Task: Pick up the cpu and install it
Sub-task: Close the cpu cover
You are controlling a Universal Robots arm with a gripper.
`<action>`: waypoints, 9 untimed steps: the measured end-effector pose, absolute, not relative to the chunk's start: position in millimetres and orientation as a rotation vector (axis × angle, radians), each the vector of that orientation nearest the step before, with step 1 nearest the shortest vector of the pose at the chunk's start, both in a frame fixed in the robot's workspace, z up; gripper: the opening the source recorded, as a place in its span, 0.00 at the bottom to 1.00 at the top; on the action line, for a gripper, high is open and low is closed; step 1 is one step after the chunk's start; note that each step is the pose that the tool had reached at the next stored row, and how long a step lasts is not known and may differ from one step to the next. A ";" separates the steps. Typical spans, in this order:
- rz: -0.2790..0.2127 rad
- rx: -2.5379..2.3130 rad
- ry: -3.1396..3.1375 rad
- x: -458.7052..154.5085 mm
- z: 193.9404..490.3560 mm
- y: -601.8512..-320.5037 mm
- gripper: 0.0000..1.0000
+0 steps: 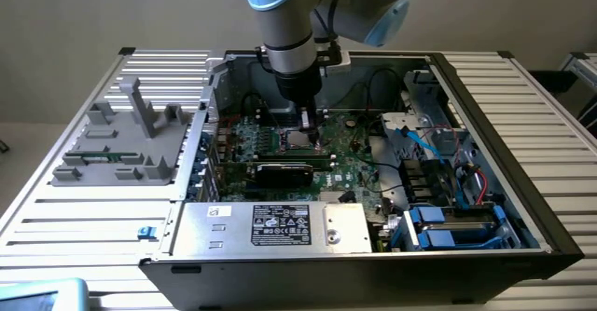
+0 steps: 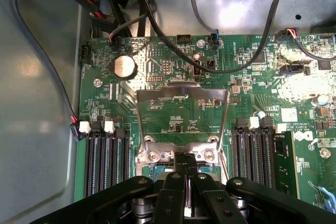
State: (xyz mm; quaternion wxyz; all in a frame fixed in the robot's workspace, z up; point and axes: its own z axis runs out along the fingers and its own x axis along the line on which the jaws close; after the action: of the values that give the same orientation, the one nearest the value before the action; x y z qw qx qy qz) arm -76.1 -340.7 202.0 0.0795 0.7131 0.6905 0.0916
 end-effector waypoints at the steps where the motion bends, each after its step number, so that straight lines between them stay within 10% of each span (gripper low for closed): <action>1: 0.275 2.133 2.065 -76.1 202.0 -340.7 0.11; 9: 0.280 2.130 2.063 -75.6 202.1 -340.7 0.11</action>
State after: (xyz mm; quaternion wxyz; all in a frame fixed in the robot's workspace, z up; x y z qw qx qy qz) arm -75.6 -340.7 202.1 0.0815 0.7129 0.6902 0.0938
